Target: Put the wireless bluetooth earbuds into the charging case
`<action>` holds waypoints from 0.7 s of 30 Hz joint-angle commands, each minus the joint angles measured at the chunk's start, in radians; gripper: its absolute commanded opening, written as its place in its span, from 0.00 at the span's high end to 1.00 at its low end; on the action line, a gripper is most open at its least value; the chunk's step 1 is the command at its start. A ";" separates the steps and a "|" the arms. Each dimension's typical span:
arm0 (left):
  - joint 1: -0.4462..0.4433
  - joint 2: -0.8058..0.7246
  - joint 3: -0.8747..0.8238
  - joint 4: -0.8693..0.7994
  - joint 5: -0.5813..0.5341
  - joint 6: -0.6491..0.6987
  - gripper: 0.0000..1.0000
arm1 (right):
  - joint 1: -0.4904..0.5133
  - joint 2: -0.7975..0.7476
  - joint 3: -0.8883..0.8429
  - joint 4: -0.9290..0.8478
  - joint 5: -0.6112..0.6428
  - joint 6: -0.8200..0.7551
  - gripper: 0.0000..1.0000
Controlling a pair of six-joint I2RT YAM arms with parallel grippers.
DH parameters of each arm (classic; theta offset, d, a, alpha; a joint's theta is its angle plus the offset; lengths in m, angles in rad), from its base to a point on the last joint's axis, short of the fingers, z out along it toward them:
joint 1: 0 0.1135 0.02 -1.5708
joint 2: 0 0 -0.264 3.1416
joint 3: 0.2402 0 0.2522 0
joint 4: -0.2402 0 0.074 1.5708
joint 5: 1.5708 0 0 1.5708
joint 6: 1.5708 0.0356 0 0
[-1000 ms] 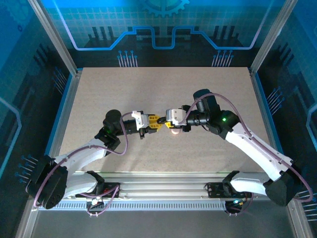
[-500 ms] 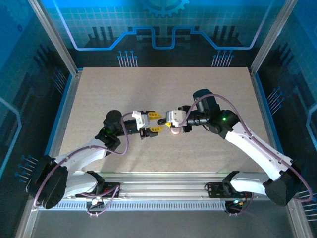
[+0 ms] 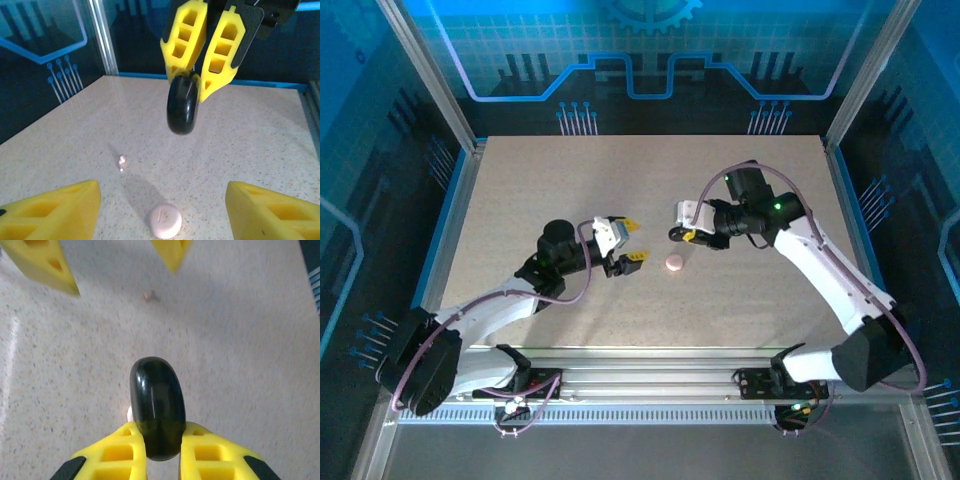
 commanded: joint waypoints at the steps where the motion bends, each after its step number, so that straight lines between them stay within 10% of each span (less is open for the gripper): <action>1: -0.005 0.012 0.060 -0.070 -0.058 -0.018 0.33 | -0.056 0.056 0.060 -0.126 0.050 0.016 0.85; 21: -0.006 0.140 0.226 -0.277 -0.164 -0.011 0.35 | -0.343 0.520 0.285 -0.298 0.218 0.096 0.85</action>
